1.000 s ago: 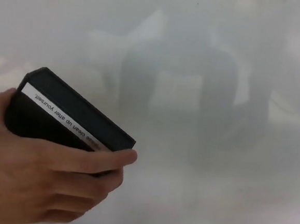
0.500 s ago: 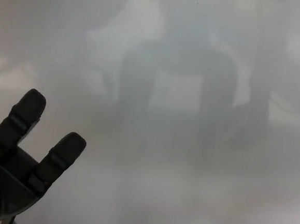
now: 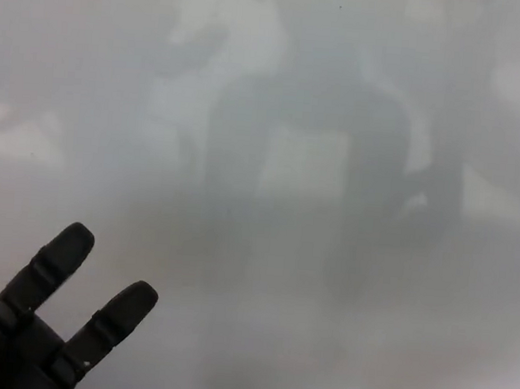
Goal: A magnetic marker holder is on the left hand side of the white board, the robot put the index and middle finger into the opening of the container and pull off the magnetic holder and hand it to a human on the left hand side.
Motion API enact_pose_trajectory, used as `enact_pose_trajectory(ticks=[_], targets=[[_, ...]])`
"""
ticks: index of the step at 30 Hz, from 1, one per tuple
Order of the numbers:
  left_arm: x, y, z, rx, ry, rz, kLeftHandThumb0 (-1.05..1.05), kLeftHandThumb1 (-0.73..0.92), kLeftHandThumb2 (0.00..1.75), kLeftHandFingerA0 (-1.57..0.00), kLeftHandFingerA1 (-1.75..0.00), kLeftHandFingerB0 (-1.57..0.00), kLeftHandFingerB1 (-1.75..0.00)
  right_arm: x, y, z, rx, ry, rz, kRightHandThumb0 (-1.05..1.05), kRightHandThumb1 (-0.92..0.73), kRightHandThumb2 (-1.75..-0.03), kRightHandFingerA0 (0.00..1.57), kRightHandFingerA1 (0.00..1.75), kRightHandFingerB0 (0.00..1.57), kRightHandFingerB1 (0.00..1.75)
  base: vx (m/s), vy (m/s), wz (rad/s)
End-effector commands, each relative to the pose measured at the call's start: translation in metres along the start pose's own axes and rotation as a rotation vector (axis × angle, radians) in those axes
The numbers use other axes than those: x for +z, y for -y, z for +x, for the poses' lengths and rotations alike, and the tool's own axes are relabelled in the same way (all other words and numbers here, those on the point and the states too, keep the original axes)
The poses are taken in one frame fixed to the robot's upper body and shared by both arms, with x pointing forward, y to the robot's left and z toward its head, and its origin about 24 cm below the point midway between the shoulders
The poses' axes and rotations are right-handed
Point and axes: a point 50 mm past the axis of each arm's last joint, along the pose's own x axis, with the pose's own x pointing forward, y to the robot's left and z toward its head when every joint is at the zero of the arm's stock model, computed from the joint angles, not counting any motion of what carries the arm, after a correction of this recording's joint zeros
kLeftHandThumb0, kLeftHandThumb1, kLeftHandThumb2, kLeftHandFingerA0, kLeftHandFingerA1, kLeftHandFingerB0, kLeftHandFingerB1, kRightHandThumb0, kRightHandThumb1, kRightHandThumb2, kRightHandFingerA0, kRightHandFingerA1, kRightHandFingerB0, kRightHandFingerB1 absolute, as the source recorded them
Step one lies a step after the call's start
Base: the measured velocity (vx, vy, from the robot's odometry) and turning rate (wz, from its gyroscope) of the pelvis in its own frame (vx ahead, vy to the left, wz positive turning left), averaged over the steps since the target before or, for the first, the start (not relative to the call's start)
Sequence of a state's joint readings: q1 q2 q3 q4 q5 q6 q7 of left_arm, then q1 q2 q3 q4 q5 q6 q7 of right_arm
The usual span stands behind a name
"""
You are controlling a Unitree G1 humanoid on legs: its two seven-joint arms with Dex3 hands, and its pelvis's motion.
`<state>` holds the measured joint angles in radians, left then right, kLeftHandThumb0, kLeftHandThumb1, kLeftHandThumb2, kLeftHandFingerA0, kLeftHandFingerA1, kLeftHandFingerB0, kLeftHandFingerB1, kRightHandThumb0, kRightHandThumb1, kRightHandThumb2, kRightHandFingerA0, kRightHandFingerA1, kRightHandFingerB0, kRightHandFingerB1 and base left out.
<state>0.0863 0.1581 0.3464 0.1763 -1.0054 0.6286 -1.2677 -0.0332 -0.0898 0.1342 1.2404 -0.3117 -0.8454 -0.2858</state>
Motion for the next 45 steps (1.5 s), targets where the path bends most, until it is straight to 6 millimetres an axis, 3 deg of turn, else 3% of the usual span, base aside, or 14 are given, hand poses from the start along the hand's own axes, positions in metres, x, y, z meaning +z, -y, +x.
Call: enact_pose_trajectory(ticks=[1,5,6,7,9,13,36,37,45], targets=[[-0.016,-0.032,-0.044,0.675,-0.195,0.365,-0.19,0.65,0.59,-0.51,-0.42,-0.51,-0.36,-0.001,0.006,-0.003,-0.002,0.021,-0.006,-0.52,-0.76,-0.63,0.79,0.56,0.71,0.44,0.00,0.000,0.00],[-0.026,-0.038,-0.056,0.782,-0.376,0.554,-0.21,0.60,0.58,-0.48,-0.40,-0.47,-0.35,-0.001,0.006,-0.004,0.005,0.020,-0.012,-0.52,-0.75,-0.63,0.80,0.56,0.72,0.44,0.00,0.000,0.00],[-0.037,-0.042,-0.066,0.825,-0.545,0.716,-0.32,0.52,0.66,-0.41,-0.45,-0.42,-0.40,-0.003,0.005,-0.006,0.011,0.013,-0.014,-0.51,-0.75,-0.63,0.79,0.55,0.72,0.44,0.00,0.000,0.00],[-0.042,-0.043,-0.070,0.835,-0.598,0.761,-0.30,0.51,0.64,-0.42,-0.46,-0.43,-0.39,-0.004,0.004,-0.007,0.014,0.011,-0.014,-0.51,-0.75,-0.63,0.80,0.56,0.72,0.44,0.00,0.000,0.00],[-0.052,-0.044,-0.077,0.859,-0.693,0.809,-0.24,0.56,0.55,-0.40,-0.37,-0.41,-0.32,-0.006,0.002,-0.010,0.020,0.005,-0.016,-0.52,-0.75,-0.63,0.80,0.58,0.71,0.44,0.00,0.000,0.00],[-0.074,-0.052,-0.096,0.935,-0.846,0.819,-0.24,0.56,0.55,-0.38,-0.38,-0.40,-0.32,-0.009,-0.001,-0.014,0.037,-0.012,-0.008,-0.51,-0.75,-0.63,0.79,0.56,0.71,0.44,0.00,0.000,0.00],[-0.084,-0.059,-0.133,1.066,-0.823,0.616,-0.22,0.56,0.57,-0.35,-0.36,-0.35,-0.32,-0.024,-0.005,-0.028,0.037,-0.108,0.028,-0.53,-0.74,-0.63,0.80,0.52,0.61,0.40,0.00,0.000,0.00],[-0.084,-0.059,-0.134,1.063,-0.822,0.618,-0.19,0.38,0.85,-0.23,-0.52,-0.23,-0.50,-0.024,-0.005,-0.028,0.038,-0.109,0.031,-0.52,-0.74,-0.63,0.79,0.52,0.61,0.40,0.00,0.000,0.00],[-0.082,-0.060,-0.138,1.082,-0.767,0.553,-0.13,0.39,0.86,-0.20,-0.52,-0.20,-0.49,-0.022,-0.005,-0.026,0.052,-0.097,0.012,-0.52,-0.75,-0.64,0.79,0.53,0.61,0.40,0.00,0.000,0.00]])
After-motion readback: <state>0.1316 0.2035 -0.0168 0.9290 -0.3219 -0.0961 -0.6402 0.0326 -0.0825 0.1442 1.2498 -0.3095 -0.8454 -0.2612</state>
